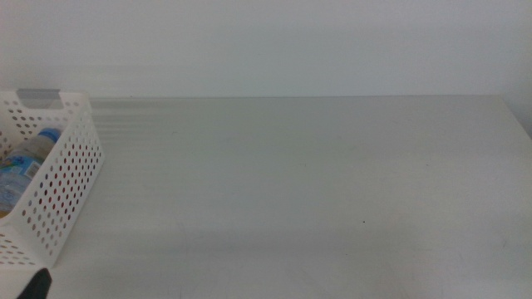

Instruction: Use arms to grab the bottles and put them into the dustbin to the left of the table.

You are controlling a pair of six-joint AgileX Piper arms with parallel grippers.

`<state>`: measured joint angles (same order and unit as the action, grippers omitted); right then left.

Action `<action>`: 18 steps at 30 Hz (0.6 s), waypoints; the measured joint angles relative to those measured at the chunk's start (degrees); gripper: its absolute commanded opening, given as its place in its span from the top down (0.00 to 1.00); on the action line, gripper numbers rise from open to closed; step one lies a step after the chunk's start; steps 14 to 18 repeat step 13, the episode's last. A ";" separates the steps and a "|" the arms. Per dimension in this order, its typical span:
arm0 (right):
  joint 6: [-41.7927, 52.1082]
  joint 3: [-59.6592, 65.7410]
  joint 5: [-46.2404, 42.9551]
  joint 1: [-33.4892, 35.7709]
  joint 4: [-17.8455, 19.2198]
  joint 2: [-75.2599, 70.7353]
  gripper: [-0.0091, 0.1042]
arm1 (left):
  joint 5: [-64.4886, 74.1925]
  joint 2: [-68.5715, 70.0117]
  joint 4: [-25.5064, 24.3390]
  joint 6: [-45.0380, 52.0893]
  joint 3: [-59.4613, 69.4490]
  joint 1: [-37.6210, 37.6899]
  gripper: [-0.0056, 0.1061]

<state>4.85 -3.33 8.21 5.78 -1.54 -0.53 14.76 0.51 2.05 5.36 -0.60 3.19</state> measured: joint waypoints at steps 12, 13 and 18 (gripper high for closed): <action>0.00 4.95 1.02 -0.04 0.00 -0.05 0.30 | 0.33 0.25 0.00 0.00 2.31 0.00 0.14; 0.00 4.95 1.02 -0.04 0.00 -0.05 0.30 | 0.39 0.25 0.00 0.00 2.31 0.00 0.14; 0.00 4.95 1.02 -0.04 0.00 -0.05 0.30 | 0.39 0.25 0.00 0.00 2.31 0.00 0.14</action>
